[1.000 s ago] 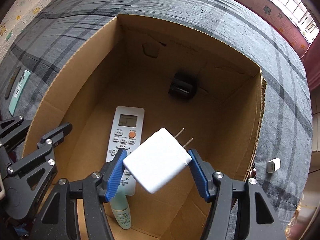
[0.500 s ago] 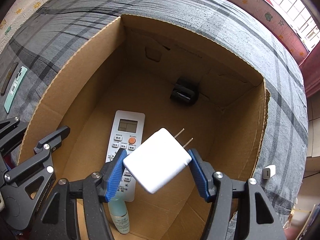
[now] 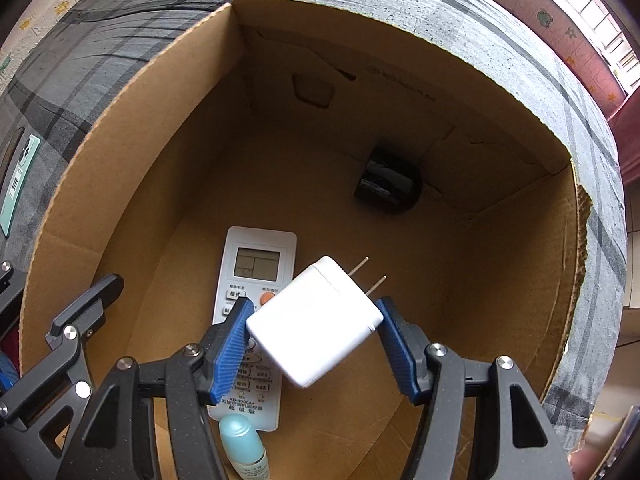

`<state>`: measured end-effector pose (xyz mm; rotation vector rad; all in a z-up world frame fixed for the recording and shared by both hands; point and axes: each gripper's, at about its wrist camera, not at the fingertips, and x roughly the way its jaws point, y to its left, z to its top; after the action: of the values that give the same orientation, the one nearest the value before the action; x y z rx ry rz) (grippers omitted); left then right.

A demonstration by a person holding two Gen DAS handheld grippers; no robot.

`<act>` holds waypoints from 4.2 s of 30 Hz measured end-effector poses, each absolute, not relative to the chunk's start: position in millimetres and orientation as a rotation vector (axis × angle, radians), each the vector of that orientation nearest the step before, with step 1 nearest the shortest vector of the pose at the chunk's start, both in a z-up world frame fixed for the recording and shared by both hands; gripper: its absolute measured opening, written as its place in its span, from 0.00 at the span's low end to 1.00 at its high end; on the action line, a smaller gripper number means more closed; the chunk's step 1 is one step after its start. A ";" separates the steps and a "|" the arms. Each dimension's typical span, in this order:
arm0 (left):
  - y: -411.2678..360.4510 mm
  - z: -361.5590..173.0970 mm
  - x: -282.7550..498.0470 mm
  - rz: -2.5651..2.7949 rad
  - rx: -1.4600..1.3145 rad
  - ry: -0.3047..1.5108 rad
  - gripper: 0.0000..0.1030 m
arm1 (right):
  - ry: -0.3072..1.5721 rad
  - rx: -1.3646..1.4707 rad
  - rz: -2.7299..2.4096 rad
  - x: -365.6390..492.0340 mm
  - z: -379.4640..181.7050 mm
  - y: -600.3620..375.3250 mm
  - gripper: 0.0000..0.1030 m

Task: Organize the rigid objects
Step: 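Lift and carry the white charger into the box with the right gripper, then open the right gripper to drop the charger beside the remote, then move the right gripper back toward the keys and small white plug, then grasp the small white plug with the right gripper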

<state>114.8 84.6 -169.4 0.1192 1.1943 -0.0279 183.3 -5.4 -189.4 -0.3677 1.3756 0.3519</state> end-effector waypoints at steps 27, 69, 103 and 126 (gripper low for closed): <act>86.9 -170.4 115.4 -0.027 0.103 1.196 0.14 | 1.267 -0.325 0.369 186.2 -160.3 -15.3 0.91; 84.9 -169.8 113.4 -0.022 0.122 1.190 0.14 | 1.217 -0.109 0.072 200.8 -105.0 -191.6 0.92; 82.7 -171.0 115.5 -0.017 0.128 1.197 0.14 | 1.451 0.065 -0.120 265.7 -229.0 -309.9 0.76; 80.9 -171.2 114.2 -0.010 0.135 1.191 0.14 | 1.413 0.012 -0.128 238.3 -187.7 -300.1 0.47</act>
<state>114.2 80.9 -171.2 0.1352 1.1910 -0.0095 238.3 -300.1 -187.7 0.0120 1.4129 -0.1282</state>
